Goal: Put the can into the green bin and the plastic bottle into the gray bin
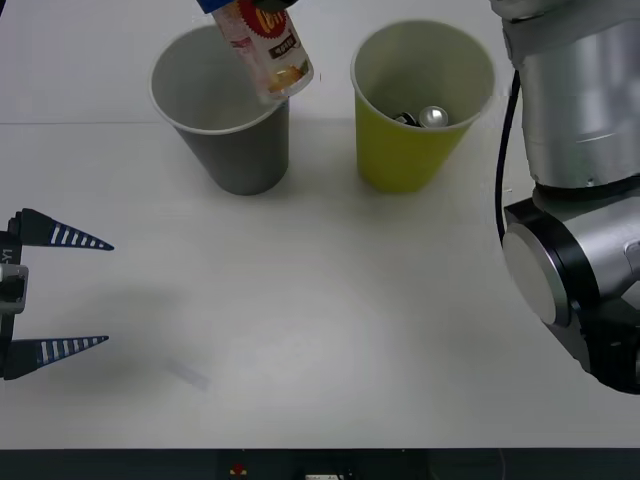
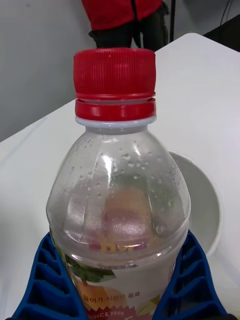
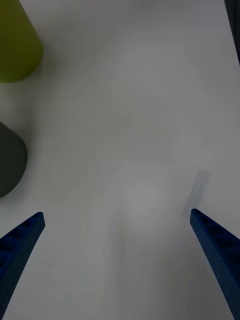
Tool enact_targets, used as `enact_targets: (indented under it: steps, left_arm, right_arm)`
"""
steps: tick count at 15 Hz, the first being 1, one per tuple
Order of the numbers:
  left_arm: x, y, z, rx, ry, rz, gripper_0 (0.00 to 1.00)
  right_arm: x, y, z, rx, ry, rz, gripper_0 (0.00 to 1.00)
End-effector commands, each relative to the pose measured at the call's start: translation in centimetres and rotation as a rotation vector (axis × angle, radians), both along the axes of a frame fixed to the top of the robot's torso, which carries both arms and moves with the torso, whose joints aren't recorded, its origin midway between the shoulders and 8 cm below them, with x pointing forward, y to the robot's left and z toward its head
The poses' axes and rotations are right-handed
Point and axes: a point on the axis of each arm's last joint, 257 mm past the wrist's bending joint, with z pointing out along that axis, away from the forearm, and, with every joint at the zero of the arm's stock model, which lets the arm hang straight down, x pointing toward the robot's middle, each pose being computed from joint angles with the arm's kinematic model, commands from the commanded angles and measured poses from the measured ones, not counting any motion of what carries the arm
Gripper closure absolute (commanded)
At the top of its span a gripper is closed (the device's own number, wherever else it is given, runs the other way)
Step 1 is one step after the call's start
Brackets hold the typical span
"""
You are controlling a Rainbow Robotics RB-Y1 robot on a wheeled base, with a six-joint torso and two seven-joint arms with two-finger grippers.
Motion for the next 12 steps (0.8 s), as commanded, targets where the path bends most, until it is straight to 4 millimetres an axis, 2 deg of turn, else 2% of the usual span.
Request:
enact_targets:
  steps: [1, 6, 9, 12]
  left_arm:
    - [0.0, 0.0, 0.0, 0.0, 0.0, 0.0, 0.0]
    - [0.0, 0.0, 0.0, 0.0, 0.0, 0.0, 0.0]
    - [0.0, 0.0, 0.0, 0.0, 0.0, 0.0, 0.0]
    - [0.0, 0.0, 0.0, 0.0, 0.0, 0.0, 0.0]
  right_arm:
    - [2.1, 2.4, 0.9, 0.023, -0.025, -0.005, 1.0]
    - [4.3, 4.8, 0.5, 0.019, -0.048, -0.036, 1.0]
    - [6.1, 5.9, -0.9, -0.014, -0.046, -0.064, 1.0]
    - [7.6, 6.1, -2.2, -0.031, -0.03, -0.091, 1.0]
